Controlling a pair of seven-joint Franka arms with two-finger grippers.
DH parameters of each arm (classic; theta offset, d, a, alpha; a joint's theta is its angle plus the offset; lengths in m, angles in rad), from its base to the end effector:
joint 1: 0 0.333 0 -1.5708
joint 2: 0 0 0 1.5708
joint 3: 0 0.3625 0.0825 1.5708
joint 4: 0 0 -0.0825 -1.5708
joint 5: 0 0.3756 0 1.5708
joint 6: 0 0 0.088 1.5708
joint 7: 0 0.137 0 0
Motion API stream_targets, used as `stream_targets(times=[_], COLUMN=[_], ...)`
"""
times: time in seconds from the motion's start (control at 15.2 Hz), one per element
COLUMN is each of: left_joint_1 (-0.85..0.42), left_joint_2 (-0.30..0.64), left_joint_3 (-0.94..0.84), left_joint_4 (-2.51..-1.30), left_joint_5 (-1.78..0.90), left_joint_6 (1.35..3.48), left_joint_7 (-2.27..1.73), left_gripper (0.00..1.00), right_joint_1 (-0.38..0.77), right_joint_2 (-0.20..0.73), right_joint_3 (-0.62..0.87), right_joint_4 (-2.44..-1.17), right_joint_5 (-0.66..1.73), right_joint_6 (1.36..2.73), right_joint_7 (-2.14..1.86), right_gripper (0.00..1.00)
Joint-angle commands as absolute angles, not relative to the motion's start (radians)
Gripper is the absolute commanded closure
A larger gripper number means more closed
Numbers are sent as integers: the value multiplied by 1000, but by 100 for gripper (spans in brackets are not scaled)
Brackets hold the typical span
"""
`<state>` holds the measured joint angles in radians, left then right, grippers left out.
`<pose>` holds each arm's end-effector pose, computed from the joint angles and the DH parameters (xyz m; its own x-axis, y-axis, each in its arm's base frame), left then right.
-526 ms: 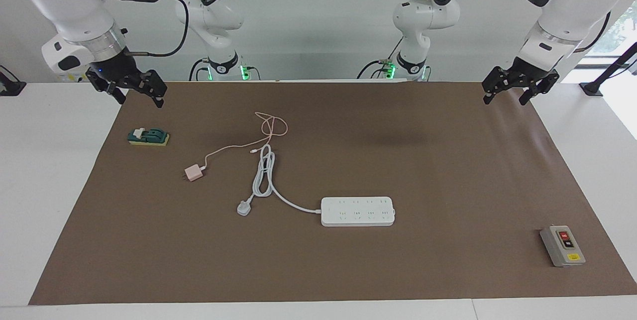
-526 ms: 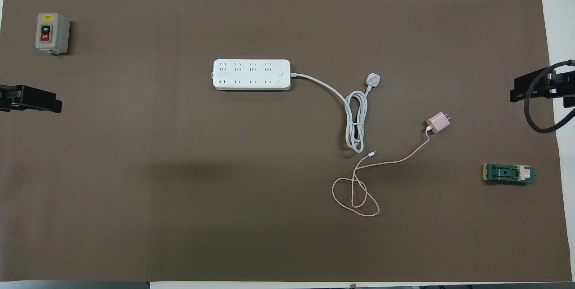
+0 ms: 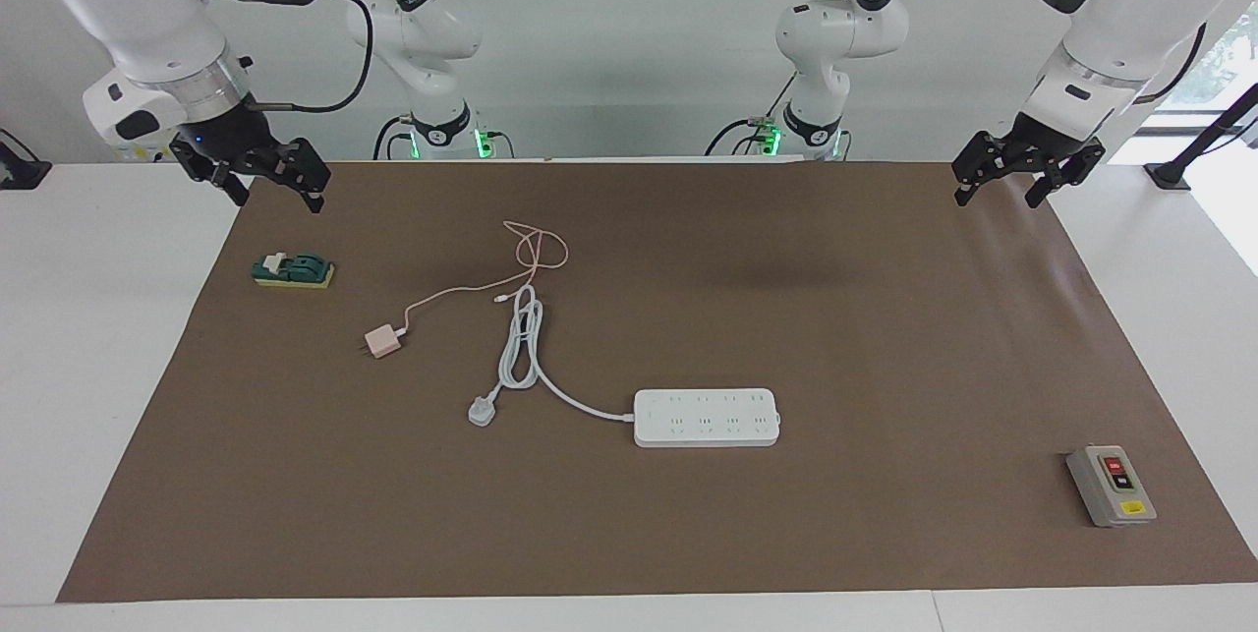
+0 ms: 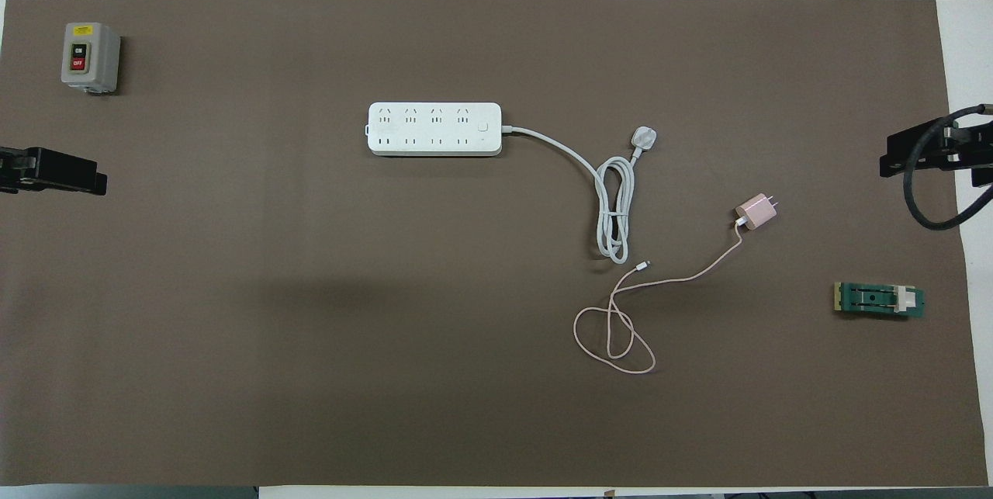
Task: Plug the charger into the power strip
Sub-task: 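Move both grippers out from rest toward the table center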
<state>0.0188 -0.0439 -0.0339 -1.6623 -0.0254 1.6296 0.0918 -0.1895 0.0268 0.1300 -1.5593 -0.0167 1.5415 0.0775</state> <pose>0.5350 -0.0118 0.6273 0.9944 -0.1052 0.0133 -0.1055 -0.9942 0.0228 0.5496 -0.0361 0.6292 0.9896 -0.1369 -0.0432 -0.1363 -0.9905 0.0166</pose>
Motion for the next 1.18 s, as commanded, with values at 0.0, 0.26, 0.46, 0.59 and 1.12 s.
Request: stream_targets(times=[0.0,0.26,0.46,0.59,1.12], left_joint_1=[20,9,6,-14,-64], left_joint_2=[-60,-81,-101,-106,-77], left_joint_3=[-32,-32,-38,-38,-40], left_joint_4=[-1684,-1736,-1859,-1913,-2063], left_joint_5=[-64,-228,-440,-568,-1132], left_joint_6=[1620,1653,1751,1787,1832], left_joint_7=[98,97,87,95,285], left_gripper=[0,0,0,0,0], right_joint_1=[-195,-147,-149,-149,-225], right_joint_2=[21,12,0,3,89], right_joint_3=[140,141,141,141,135], right_joint_4=[-1575,-1591,-1623,-1631,-1661], right_joint_5=[3,2,3,5,240], right_joint_6=[1552,1546,1557,1583,1611], right_joint_7=[61,74,182,299,964], right_gripper=[0,0,0,0,0])
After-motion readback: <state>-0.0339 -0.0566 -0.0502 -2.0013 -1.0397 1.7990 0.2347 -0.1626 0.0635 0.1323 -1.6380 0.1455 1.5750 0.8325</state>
